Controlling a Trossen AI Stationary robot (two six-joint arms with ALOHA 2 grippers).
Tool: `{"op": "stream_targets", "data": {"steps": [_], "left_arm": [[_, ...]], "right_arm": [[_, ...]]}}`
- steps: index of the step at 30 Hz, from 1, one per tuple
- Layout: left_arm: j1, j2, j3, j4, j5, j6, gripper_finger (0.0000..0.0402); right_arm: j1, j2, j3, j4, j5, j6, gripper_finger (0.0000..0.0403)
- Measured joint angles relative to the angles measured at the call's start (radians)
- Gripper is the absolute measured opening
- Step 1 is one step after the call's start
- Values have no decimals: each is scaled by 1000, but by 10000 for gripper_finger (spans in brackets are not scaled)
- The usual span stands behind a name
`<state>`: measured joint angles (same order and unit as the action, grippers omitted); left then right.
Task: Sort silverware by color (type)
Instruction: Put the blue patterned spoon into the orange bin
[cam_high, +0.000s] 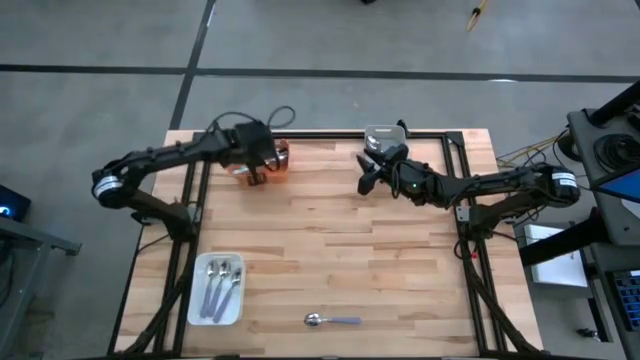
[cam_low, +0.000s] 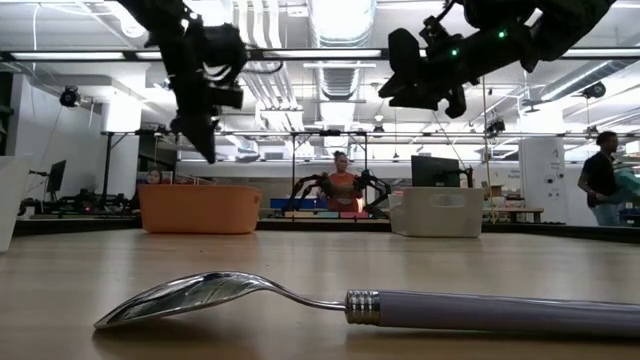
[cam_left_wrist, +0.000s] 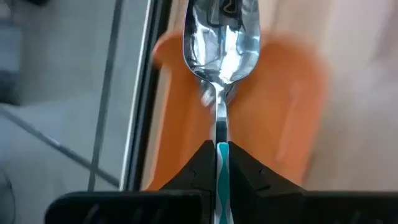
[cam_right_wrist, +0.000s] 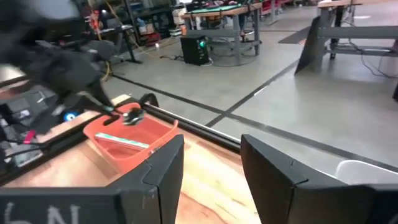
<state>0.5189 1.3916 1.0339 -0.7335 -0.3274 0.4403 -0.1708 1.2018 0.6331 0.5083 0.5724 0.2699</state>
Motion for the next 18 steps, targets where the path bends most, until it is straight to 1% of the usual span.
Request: {"op": "stream_targets", "data": {"steps": [4,8,10,13,18], "left_arm": [[132,35,16,-21,71,109,5],[209,118,82,-82,84,126,5],[221,165,114,-115,105,111,5],[226,232,151,-116,199,93,6],[227,334,197,-195,200,68,6]], "right_arm": [[0,7,0,3,-4,5,151],[0,27,0,-2,-3,26,151],[0,36,0,-6,-3,26,151],[0,48,0,-12,-3,33,151],[0,63,0,-13,-3,61,151]]}}
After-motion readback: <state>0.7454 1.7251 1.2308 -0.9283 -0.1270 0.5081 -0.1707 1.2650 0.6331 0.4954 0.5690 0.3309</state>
